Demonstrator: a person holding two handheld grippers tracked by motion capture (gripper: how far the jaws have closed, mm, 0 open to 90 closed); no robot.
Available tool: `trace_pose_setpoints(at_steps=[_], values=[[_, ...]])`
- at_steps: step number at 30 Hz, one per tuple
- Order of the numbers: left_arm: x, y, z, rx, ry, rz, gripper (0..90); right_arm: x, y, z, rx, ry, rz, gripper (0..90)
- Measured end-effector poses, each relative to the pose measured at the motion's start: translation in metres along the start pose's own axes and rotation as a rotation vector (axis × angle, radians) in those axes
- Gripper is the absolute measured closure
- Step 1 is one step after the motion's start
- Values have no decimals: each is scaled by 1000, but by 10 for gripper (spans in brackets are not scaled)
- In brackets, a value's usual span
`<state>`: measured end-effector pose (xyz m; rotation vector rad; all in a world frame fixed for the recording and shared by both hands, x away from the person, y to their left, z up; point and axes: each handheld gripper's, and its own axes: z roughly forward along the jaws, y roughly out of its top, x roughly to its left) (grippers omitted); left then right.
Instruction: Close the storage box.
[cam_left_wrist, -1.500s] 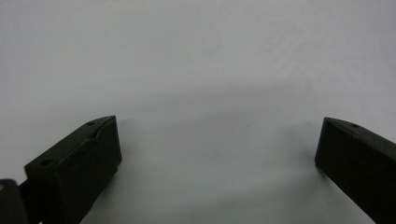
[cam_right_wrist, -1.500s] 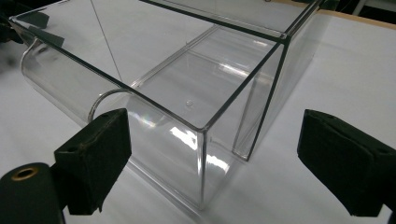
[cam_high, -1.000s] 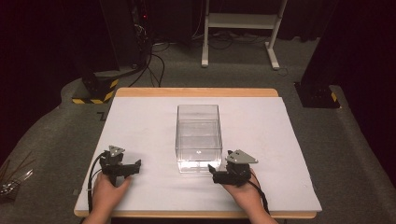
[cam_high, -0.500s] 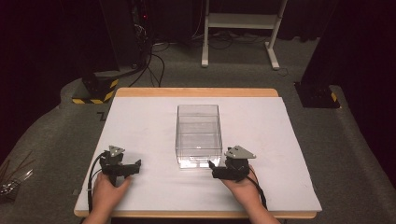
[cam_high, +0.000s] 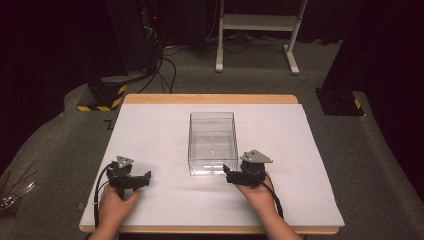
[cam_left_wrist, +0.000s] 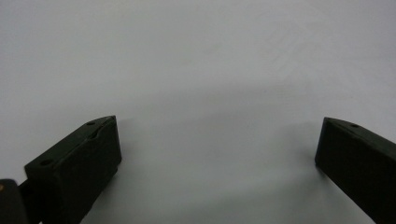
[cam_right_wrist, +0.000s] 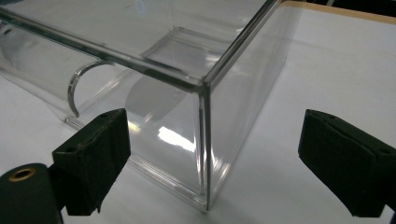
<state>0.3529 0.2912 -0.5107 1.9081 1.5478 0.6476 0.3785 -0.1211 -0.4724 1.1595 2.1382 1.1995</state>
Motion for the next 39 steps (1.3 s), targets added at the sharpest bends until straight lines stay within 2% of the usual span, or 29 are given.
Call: trace_pose_setpoints(at_steps=[13, 20, 33, 39], values=[[0, 0, 0, 1, -1, 0, 5, -8, 6, 12, -11, -28, 28, 98], [0, 0, 0, 1, -1, -1, 6, -7, 6, 14, -5, -17, 30, 104], [0, 0, 0, 0, 0, -1, 5, -8, 6, 3, 3, 7, 29, 135], [0, 0, 0, 0, 0, 0, 6, -8, 1, -10, -4, 27, 20, 140]])
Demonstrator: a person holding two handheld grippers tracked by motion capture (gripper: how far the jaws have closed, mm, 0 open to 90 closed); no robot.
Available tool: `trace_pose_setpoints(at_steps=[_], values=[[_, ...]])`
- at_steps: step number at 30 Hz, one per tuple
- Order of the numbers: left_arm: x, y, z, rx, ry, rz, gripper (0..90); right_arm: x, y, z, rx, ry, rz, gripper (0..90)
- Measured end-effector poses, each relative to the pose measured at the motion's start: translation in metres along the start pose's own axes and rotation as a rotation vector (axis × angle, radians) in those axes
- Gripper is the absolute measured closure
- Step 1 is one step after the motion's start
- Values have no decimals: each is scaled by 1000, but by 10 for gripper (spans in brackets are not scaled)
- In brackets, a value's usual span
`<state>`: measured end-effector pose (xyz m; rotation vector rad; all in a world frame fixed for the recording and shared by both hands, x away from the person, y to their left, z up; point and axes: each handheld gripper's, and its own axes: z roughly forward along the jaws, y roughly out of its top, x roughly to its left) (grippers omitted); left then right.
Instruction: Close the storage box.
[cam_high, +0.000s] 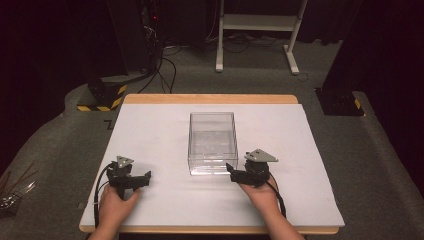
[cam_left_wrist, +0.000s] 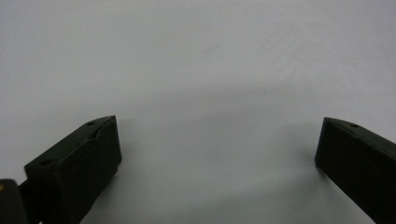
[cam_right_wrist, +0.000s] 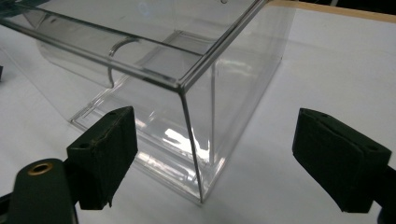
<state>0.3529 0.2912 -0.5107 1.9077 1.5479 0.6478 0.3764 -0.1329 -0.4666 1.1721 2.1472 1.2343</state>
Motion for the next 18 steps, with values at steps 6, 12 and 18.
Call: trace_pose_setpoints(at_steps=[6, 12, 18], values=[[0, 0, 0, 0, 0, 0, 5, -2, -7, -16, -11, 9, 0, 143], [0, 0, 0, -1, 0, 1, 6, -18, -19, -31, -1, -31, 6, 149], [0, 0, 0, -2, 1, 2, 5, -40, -37, -42, 29, -90, 25, 155]])
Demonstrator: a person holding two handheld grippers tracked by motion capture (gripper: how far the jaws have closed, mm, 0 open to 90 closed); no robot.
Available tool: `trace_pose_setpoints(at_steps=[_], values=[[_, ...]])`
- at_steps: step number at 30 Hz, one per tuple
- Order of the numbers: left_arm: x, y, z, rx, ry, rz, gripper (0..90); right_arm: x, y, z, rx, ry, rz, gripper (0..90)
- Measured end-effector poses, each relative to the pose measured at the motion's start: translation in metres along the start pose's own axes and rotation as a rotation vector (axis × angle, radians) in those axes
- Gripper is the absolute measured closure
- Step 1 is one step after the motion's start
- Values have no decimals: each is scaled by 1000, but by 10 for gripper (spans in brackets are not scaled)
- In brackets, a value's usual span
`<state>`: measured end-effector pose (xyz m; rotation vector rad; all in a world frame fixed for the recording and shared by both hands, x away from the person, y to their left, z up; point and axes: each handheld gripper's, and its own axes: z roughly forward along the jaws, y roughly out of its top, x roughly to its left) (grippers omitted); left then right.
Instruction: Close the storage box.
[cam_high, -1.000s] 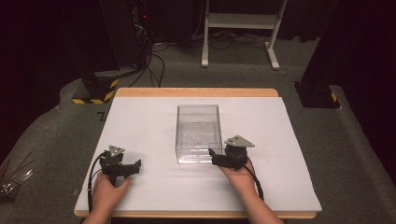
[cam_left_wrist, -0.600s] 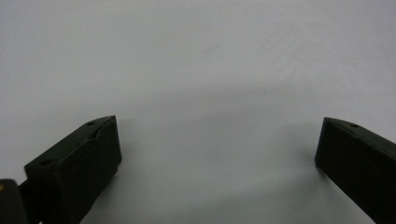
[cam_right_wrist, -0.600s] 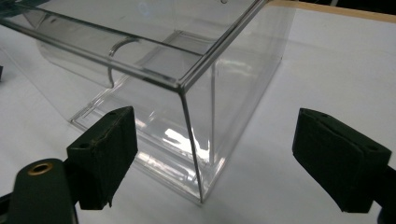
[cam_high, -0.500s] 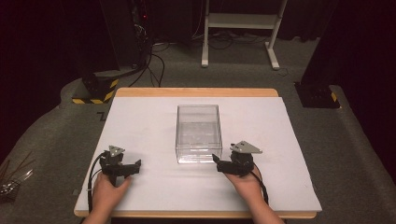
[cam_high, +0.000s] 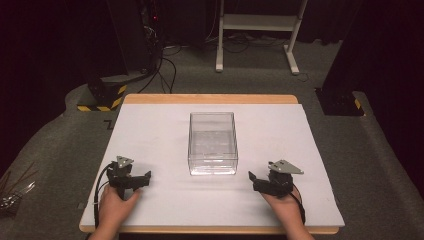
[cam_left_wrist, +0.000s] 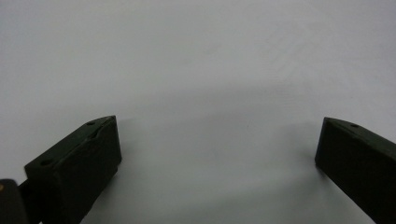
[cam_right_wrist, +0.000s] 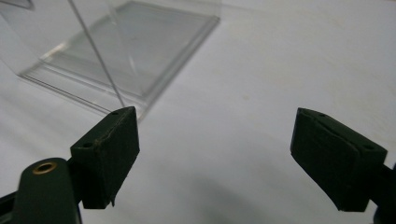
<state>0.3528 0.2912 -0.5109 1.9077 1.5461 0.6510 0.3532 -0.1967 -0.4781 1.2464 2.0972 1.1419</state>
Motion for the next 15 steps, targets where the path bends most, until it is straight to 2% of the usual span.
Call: trace_pose_setpoints(at_steps=[4, 8, 9, 10, 11, 15], values=[[0, 0, 0, 1, -1, 0, 6, -17, -14, -6, 27, -51, 9, 160], [0, 0, 0, 1, 0, 0, 5, -29, -26, -14, 49, -99, -2, 169], [0, 0, 0, 1, 0, 0, 6, -29, -26, -14, 49, -99, -2, 169], [0, 0, 0, 1, -1, -1, 5, -33, -32, -17, 57, -124, -22, 173], [0, 0, 0, -1, 0, -2, 5, -34, -34, -18, 65, -134, -22, 174], [0, 0, 0, 1, 0, -1, 6, -34, -38, -21, 55, -133, -30, 183]])
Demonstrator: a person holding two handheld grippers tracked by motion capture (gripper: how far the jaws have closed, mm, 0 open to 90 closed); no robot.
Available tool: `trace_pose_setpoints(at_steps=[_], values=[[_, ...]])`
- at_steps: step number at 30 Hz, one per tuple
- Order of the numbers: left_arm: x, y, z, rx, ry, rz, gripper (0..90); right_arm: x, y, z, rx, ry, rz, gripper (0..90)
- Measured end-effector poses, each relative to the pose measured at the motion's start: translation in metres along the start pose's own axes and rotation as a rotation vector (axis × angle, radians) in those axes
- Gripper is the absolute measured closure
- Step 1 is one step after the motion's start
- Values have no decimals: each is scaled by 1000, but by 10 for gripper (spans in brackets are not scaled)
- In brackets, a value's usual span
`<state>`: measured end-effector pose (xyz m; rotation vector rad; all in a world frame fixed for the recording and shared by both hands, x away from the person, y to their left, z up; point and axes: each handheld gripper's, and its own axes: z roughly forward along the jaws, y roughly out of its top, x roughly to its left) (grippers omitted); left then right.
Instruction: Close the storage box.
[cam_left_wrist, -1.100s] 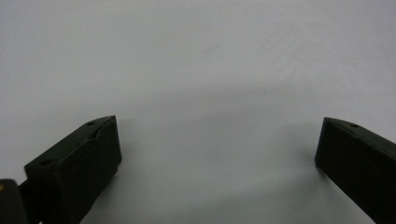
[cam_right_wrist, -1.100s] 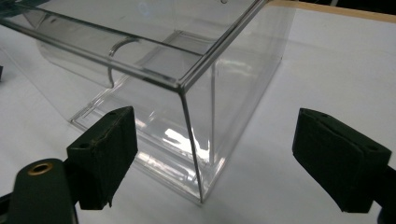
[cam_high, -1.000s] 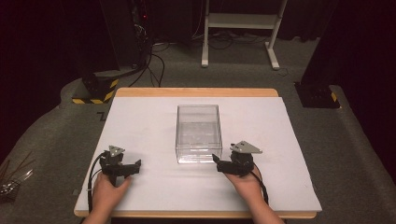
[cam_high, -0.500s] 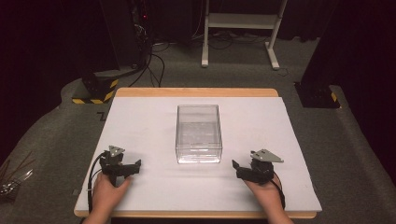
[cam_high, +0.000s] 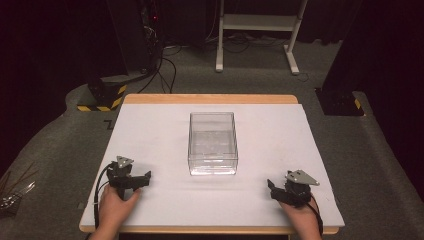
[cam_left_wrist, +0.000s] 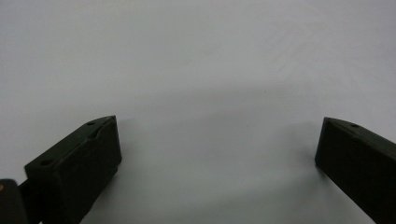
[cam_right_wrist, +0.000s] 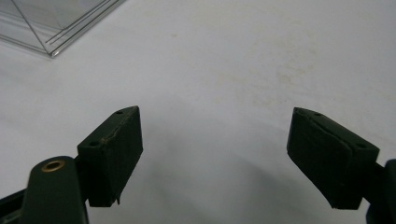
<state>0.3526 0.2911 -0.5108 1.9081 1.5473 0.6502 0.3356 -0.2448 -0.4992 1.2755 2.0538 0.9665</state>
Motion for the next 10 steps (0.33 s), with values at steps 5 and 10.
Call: trace_pose_setpoints(at_steps=[5, 10], values=[[0, 0, 0, -2, 0, 0, 6, 2, 0, 1, 5, 0, -20, 197], [0, 0, 0, -1, 0, 1, 6, -1, 0, 1, 8, 15, 3, 201]])
